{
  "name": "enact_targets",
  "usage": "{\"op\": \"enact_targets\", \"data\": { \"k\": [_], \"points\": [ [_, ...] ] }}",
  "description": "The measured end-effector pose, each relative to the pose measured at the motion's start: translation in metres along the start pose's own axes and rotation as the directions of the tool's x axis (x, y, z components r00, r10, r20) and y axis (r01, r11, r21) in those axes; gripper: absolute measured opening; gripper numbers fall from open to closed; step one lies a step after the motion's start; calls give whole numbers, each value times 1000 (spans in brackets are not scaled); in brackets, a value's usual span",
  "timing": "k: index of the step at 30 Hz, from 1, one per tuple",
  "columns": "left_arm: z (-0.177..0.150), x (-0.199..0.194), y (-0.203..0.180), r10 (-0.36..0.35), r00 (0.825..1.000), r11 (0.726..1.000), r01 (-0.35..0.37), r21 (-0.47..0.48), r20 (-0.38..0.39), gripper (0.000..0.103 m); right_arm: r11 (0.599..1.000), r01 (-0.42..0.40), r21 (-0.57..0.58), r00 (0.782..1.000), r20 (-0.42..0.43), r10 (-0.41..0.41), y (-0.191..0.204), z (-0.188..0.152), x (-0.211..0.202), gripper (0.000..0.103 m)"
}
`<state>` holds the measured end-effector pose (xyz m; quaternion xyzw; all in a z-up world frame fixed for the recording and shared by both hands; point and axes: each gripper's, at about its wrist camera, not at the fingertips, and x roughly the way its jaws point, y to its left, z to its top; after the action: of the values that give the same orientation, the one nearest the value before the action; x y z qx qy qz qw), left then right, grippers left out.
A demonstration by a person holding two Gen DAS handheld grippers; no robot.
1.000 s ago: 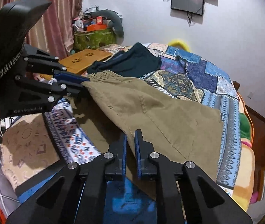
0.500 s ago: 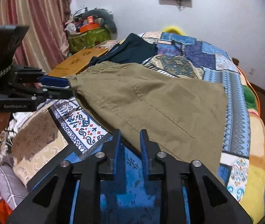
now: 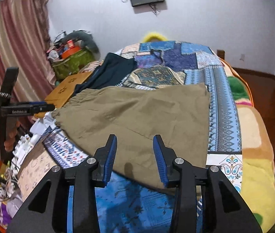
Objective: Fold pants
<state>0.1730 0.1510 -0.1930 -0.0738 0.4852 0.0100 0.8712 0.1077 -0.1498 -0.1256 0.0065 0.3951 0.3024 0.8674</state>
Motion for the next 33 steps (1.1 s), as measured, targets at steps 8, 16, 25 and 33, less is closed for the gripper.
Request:
{"op": "enact_targets", "data": {
  "k": [8,16,25,33],
  "points": [
    [-7,16,-14,9,1000,998,-8,55,-2,55,995,-29,92,998,-60,34,-10,-10,28,35],
    [-10,5,-17,61,997,991,-65,114,41,50,996,-63,63,996,-62,66,4,0,40,35],
    [-25,18,-2,37,999,998,-39,54,26,55,997,-83,0,988,-129,82,14,-4,61,45],
    [-28,19,0,42,998,998,-44,44,46,60,996,69,62,985,-163,-58,-36,-32,38,45]
  ]
}}
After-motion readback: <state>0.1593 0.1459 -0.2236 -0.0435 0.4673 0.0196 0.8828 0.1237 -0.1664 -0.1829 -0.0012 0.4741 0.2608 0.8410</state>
